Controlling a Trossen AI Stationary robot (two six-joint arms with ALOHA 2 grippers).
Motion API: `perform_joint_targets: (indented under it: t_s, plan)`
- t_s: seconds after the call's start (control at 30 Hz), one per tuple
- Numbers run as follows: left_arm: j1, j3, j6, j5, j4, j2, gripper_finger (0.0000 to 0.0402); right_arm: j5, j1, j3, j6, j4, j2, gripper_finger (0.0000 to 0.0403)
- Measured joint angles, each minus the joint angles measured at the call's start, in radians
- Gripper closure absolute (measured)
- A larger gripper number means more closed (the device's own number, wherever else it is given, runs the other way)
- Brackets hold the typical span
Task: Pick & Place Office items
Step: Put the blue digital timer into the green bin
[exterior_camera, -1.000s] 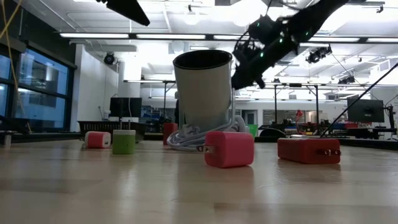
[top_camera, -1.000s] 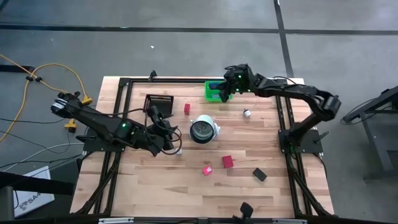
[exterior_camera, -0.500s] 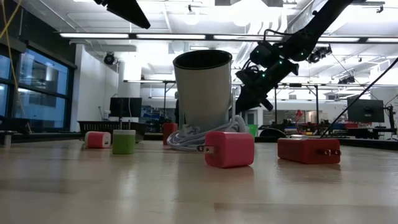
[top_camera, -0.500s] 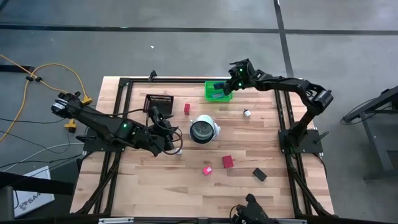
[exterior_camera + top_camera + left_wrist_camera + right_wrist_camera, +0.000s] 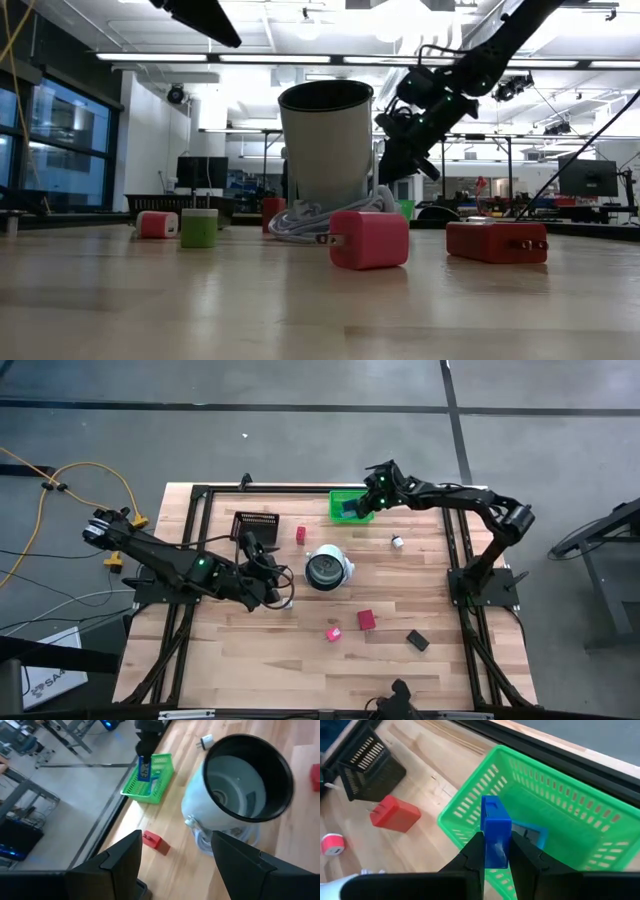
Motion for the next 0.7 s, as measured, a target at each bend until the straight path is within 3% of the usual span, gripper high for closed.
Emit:
perform_joint_targets:
  t_s: [0.1,0.37,0.7]
  plan:
    - [0.0,0.0,-0.003,0.008,0.001,0.0,0.0174,0.058,0.018,0.0,-0.001,-0.001,0.0,0.035]
    - [0.0,0.0,-0.01,0.01,0.0,0.0,0.0174,0.067,0.023,0.0,0.024,0.001,0.006,0.035]
    - [0.0,0.0,-0.01,0.014,0.0,0.0,0.0174,0.007,0.023,0.0,0.073,0.097,0.105,0.035]
